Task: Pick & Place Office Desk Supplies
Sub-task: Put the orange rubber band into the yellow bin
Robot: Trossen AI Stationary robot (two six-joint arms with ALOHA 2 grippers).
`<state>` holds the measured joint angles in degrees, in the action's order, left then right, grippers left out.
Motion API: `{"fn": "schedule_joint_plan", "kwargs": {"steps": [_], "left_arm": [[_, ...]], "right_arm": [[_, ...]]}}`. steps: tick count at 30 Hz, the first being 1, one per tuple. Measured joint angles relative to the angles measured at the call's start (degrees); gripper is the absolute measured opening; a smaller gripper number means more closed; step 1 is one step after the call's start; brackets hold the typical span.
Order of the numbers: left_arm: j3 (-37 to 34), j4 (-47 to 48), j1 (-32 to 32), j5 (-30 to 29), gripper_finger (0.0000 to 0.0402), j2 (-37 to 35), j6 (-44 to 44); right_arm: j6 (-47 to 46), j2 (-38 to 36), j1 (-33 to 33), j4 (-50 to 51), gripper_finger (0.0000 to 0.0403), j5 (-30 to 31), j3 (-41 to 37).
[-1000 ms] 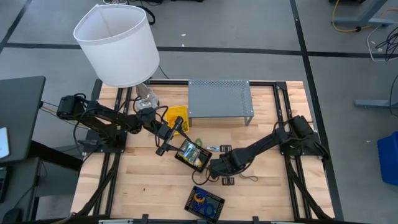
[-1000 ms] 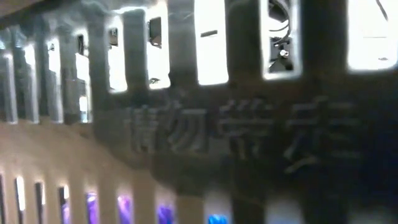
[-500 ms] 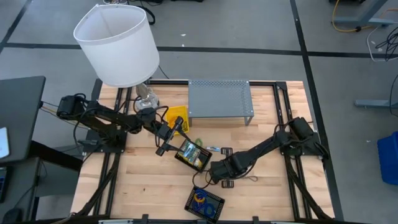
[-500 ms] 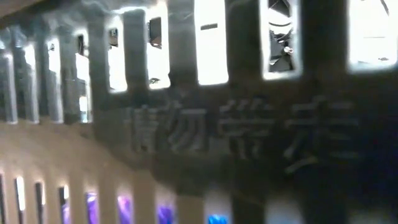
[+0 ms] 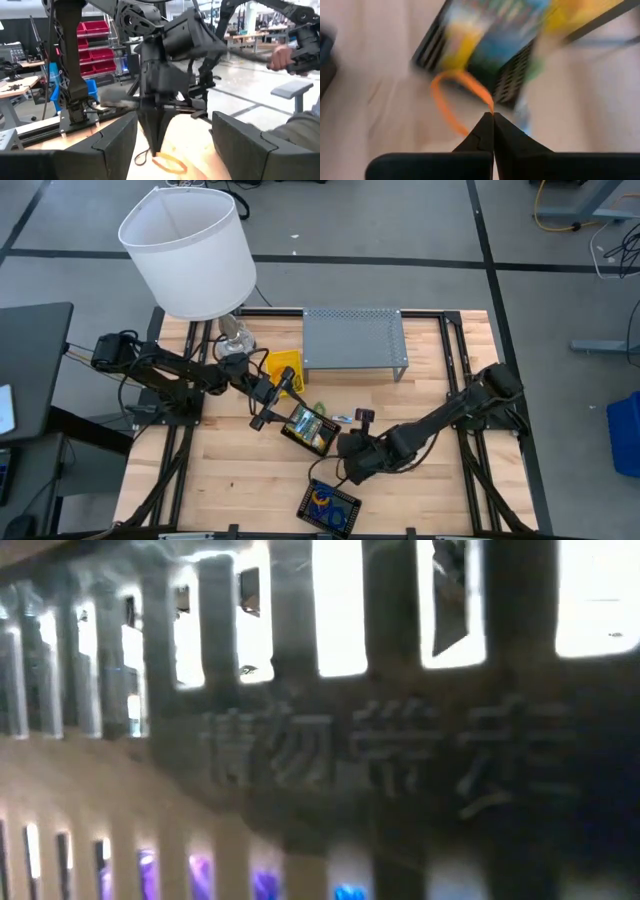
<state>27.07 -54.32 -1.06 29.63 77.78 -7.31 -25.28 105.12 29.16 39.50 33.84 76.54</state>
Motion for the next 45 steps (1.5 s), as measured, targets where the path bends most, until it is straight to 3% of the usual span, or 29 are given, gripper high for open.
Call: {"fn": "schedule_joint_plan", "kwargs": {"steps": [7,11,20,31,40,45], "left_arm": [[0.0,-2.9,1.8,-3.8,0.0260,0.0,2.2],[0.0,-3.0,3.4,-11.4,0.0260,0.0,2.3],[0.0,-3.8,4.2,-20.5,0.0260,0.4,8.3],[0.0,0.3,4.2,-30.5,0.0260,0.4,10.9],[0.0,0.7,4.0,-32.6,0.0257,0.4,10.7],[0.0,0.8,4.1,-32.6,0.0205,0.4,9.3]], "right_arm": [[7.8,-3.0,-1.9,-9.6,0.0000,18.9,0.9],[14.3,-2.9,-4.3,-17.5,0.0000,22.6,0.9],[23.5,-2.9,-8.9,-28.2,0.0000,24.4,0.9],[27.6,-2.9,-9.7,-34.3,0.0000,22.9,0.9],[28.7,-2.9,-9.6,-35.1,0.0000,21.6,0.9],[29.2,-2.9,-9.5,-35.5,0.0000,20.7,0.9]]}}
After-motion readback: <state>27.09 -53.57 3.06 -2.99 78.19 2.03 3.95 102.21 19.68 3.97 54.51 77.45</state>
